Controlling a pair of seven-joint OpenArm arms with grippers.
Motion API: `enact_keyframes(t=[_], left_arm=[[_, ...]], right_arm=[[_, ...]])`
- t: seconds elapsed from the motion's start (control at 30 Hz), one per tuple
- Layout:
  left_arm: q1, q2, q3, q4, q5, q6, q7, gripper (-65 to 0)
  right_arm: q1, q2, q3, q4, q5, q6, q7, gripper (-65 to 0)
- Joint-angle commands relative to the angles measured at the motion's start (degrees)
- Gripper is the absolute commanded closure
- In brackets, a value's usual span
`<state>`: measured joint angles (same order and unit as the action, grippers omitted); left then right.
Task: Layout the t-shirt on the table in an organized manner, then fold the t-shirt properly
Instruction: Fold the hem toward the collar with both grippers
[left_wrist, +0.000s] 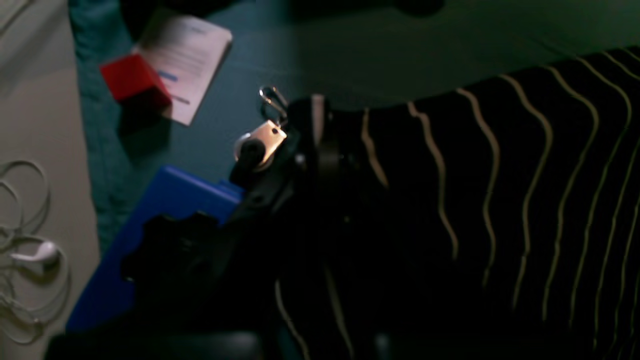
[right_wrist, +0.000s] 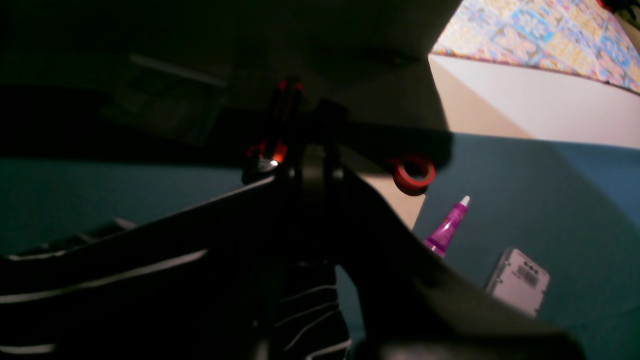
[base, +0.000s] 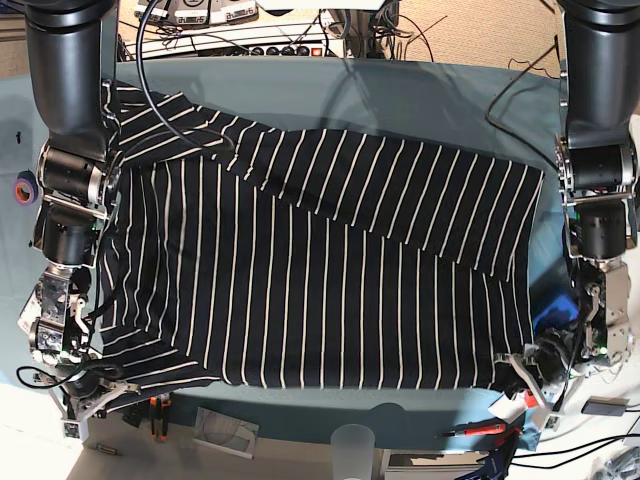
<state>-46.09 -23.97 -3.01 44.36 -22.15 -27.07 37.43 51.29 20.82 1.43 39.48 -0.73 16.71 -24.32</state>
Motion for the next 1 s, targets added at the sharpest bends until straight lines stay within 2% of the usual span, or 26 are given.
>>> enact_keyframes(t=[0.0, 0.13, 0.23, 0.33, 0.53, 0.67, 0.73, 0.87, 0.97], left_arm=[[-3.13, -0.96, -0.17, 1.03, -0.63, 0.17, -1.44, 0.0], [-4.5, -1.55, -0.17, 1.03, -0.83, 0.11, -0.22, 0.0], [-4.52, -2.14, -0.17, 1.03, -2.43, -0.02, 2.25, 0.0], [-4.15, -2.47, -0.17, 1.03, -3.41, -0.02, 5.73, 0.0], [-1.92, -4.39, -0.17, 1.03, -13.97, -0.04, 13.33, 0.0], [0.79, -5.27, -0.17, 1.03, -16.5, -0.48, 16.31, 0.0], [2.45, -5.42, -0.57, 1.03, -18.49, -1.99, 17.51, 0.0], [5.33, -5.4, -5.73, 1.03, -24.5, -4.9, 20.61, 0.0], [6.27, -5.4, -12.41, 1.03, -29.11, -7.17, 26.36, 0.0]], right_arm=[[2.86, 0.96, 0.13, 1.51, 1.73, -0.61, 1.4, 0.0], [2.84, 1.07, 0.17, 2.84, 7.28, 0.5, -1.66, 0.0], [2.82, 1.09, 0.17, 4.09, 7.39, 2.58, -3.28, 0.0], [2.8, 1.07, 0.17, 6.08, 7.76, 2.6, -6.14, 0.0], [-0.15, 1.14, 0.17, 14.12, 12.96, 4.57, -14.71, 0.0], [-4.92, 1.11, 0.87, 21.7, 15.5, 4.94, -18.84, 0.0], [-7.74, 1.09, 2.67, 25.94, 17.16, 4.94, -20.98, 0.0], [-13.16, 1.09, 8.83, 34.88, 21.42, 5.42, -26.91, 0.0], [-16.48, 1.09, 13.64, 41.0, 23.28, 8.68, -32.54, 0.0]])
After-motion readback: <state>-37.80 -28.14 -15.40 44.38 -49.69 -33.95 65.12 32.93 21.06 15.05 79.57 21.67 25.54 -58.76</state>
